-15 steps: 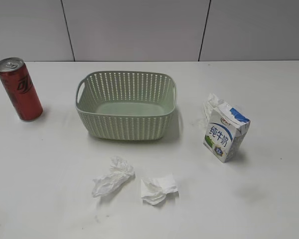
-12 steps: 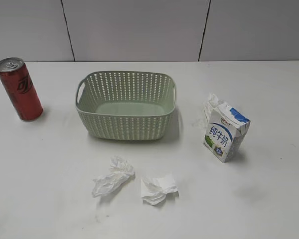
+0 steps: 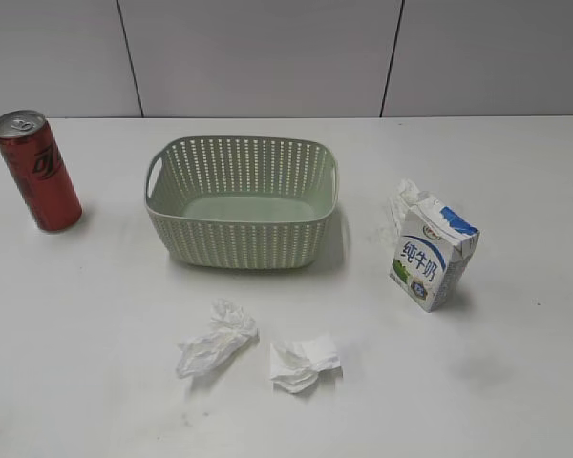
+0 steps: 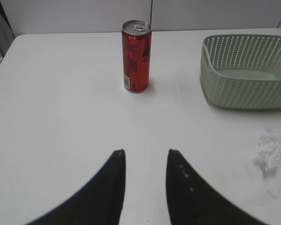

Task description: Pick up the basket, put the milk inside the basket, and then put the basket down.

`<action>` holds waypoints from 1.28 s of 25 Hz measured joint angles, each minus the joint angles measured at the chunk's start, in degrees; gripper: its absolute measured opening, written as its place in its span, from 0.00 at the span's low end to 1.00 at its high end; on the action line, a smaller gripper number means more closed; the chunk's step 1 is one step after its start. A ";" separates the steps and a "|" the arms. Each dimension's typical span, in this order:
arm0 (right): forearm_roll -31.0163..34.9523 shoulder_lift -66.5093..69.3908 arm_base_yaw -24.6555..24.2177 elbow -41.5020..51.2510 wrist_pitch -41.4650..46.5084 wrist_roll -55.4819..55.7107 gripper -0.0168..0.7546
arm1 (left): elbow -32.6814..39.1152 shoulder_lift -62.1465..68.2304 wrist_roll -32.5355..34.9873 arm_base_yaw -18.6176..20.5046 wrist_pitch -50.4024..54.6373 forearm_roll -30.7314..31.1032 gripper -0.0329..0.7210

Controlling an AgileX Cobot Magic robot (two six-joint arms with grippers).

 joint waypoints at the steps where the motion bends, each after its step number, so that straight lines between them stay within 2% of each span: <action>1: 0.00 0.00 0.00 0.00 0.00 0.00 0.77 | 0.00 0.00 0.00 0.00 0.00 0.00 0.35; 14: 0.02 0.00 0.00 0.00 0.00 0.00 0.77 | 0.00 0.00 0.00 0.00 0.00 0.00 0.36; 16: 0.02 0.00 0.00 0.00 0.00 0.00 0.77 | 0.00 0.00 0.00 0.00 0.00 0.00 0.42; 18: 0.07 0.00 0.00 0.00 0.00 0.00 0.77 | -0.39 0.75 0.00 0.00 -0.44 -0.32 0.57; 20: 0.07 0.00 0.00 0.00 0.00 0.00 0.77 | -1.88 3.43 0.00 0.00 -2.36 -0.55 0.79; 21: 0.07 0.00 0.00 0.00 0.00 0.00 0.77 | -2.94 5.38 0.00 0.00 -4.13 -0.60 0.84; 24: 0.07 0.00 0.00 0.00 0.00 0.00 0.77 | -5.85 12.75 0.00 0.00 -11.57 -0.60 0.88; 29: 0.07 0.00 0.00 0.00 0.00 0.00 0.77 | -11.39 29.91 0.00 -0.49 -26.36 -2.51 0.89; 32: 0.07 0.00 0.00 0.00 0.00 0.00 0.77 | -17.42 41.76 0.32 -2.15 -28.19 -3.68 0.89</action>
